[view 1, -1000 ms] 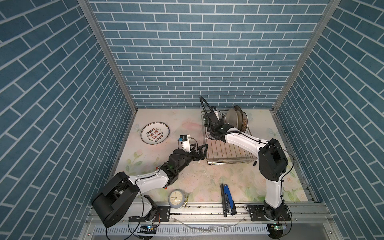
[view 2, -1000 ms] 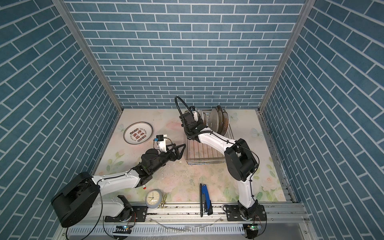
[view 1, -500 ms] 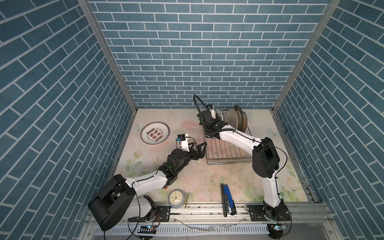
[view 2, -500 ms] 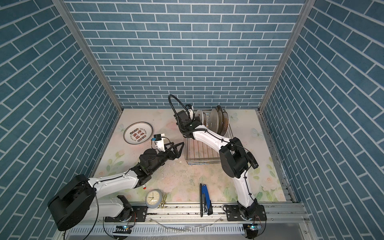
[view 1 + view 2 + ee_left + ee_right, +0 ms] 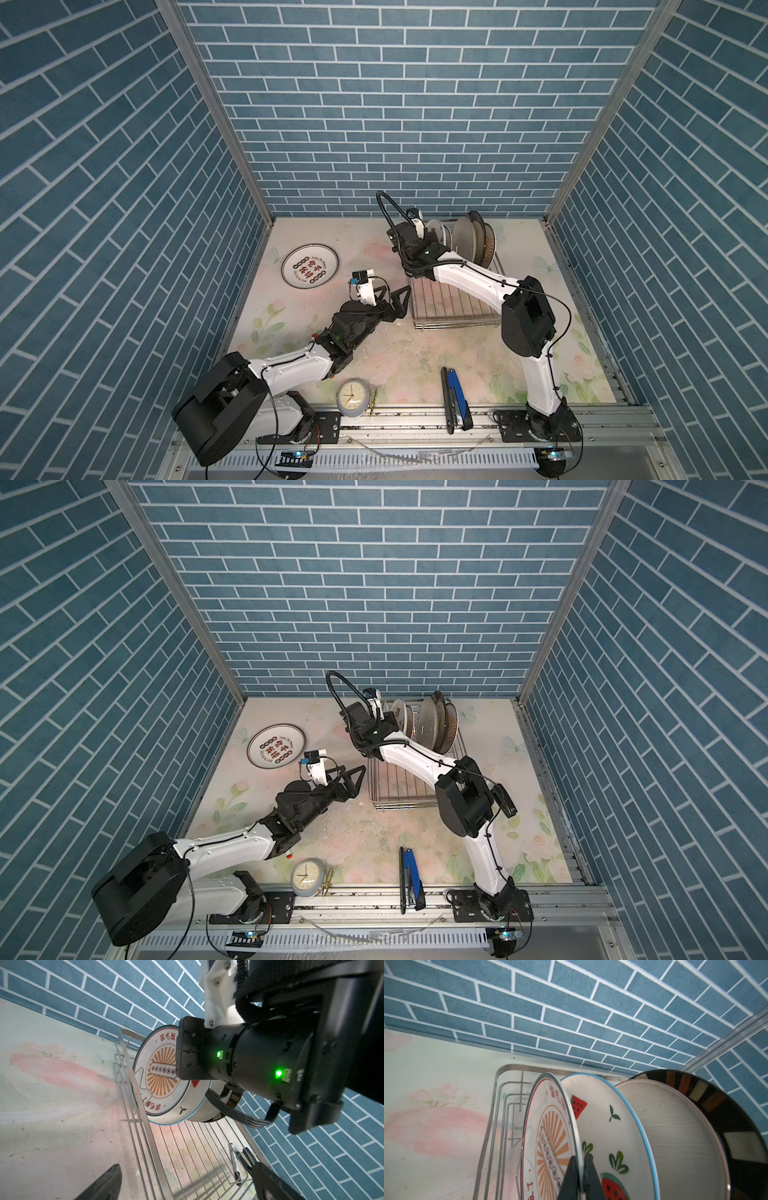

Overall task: Unload the plates from the dish rack
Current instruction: 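Lift the orange-sunburst plate out of the rack with the right gripper toward the left gripper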

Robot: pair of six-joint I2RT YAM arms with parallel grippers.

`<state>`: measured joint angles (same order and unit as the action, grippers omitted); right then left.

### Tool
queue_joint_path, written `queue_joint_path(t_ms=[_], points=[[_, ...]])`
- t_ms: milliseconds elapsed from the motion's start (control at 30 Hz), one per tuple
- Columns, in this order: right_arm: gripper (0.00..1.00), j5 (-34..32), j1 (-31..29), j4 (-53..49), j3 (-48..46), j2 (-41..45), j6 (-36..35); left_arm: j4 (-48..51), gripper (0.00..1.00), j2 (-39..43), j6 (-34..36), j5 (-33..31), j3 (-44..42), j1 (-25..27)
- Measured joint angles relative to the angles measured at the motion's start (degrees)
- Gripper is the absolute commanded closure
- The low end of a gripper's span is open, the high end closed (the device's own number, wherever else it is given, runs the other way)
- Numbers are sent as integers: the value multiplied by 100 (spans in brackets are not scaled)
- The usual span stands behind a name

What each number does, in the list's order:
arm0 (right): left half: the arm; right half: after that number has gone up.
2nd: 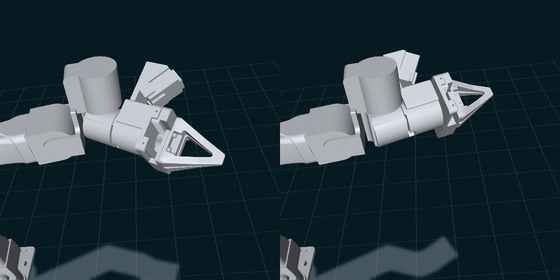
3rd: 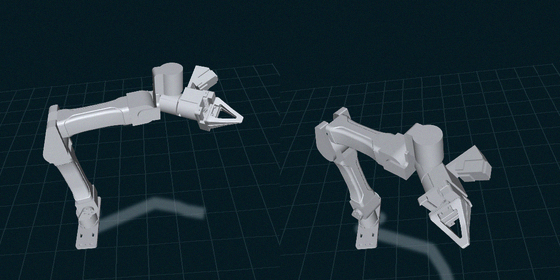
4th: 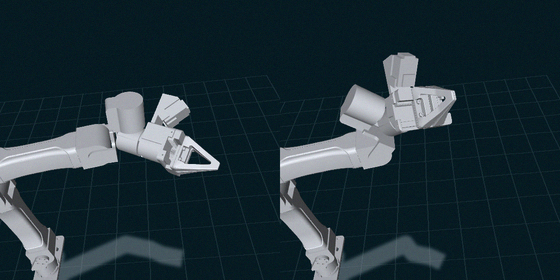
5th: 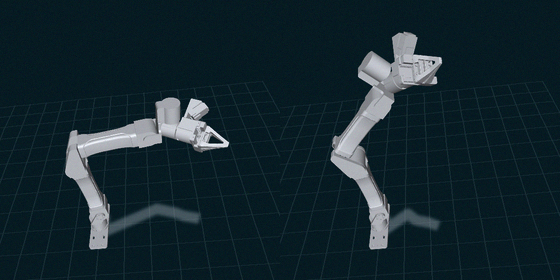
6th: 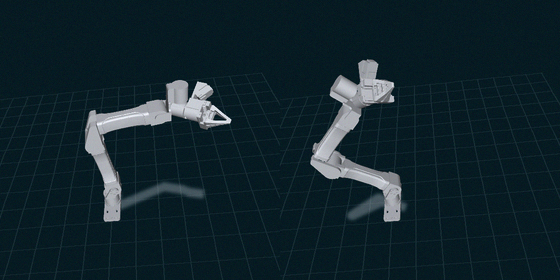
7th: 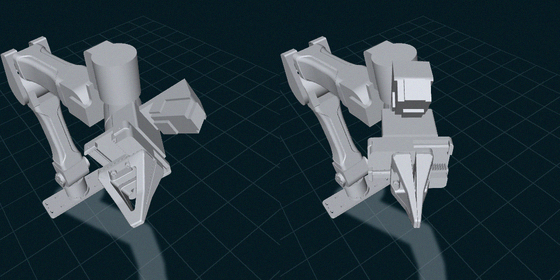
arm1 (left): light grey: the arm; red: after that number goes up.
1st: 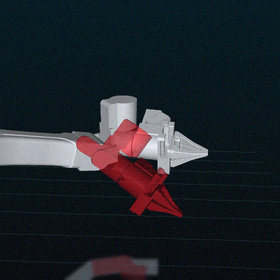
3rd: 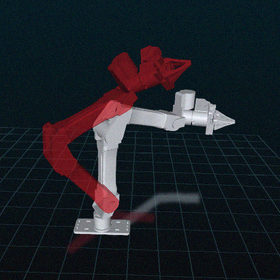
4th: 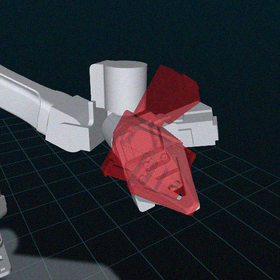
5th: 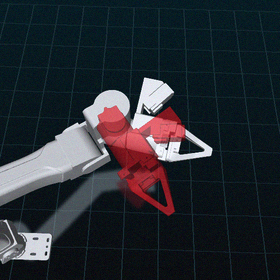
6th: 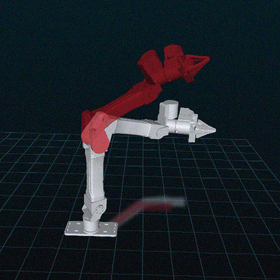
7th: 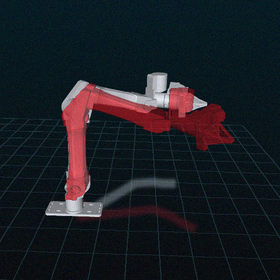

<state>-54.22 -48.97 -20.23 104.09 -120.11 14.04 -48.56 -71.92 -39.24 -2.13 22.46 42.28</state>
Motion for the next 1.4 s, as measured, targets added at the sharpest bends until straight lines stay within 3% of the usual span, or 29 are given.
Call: queue_joint_path(t_ms=[500, 767, 1067, 1400], points=[[100, -616, -299, 1268, -1213, 1152, -957, -94, 0, 76, -2, -44, -7, 0], [100, -420, -396, 1578, -2210, 2127, -960, -404, 0, 76, -61, 0, -111, -48], [100, 636, -402, 1945, -3718, 3860, -623, -479, 0, 393, -85, 181, -210, -74], [100, 2559, -125, 2481, -5195, 5449, 127, -728, 0, 623, -74, 468, -472, -74]])
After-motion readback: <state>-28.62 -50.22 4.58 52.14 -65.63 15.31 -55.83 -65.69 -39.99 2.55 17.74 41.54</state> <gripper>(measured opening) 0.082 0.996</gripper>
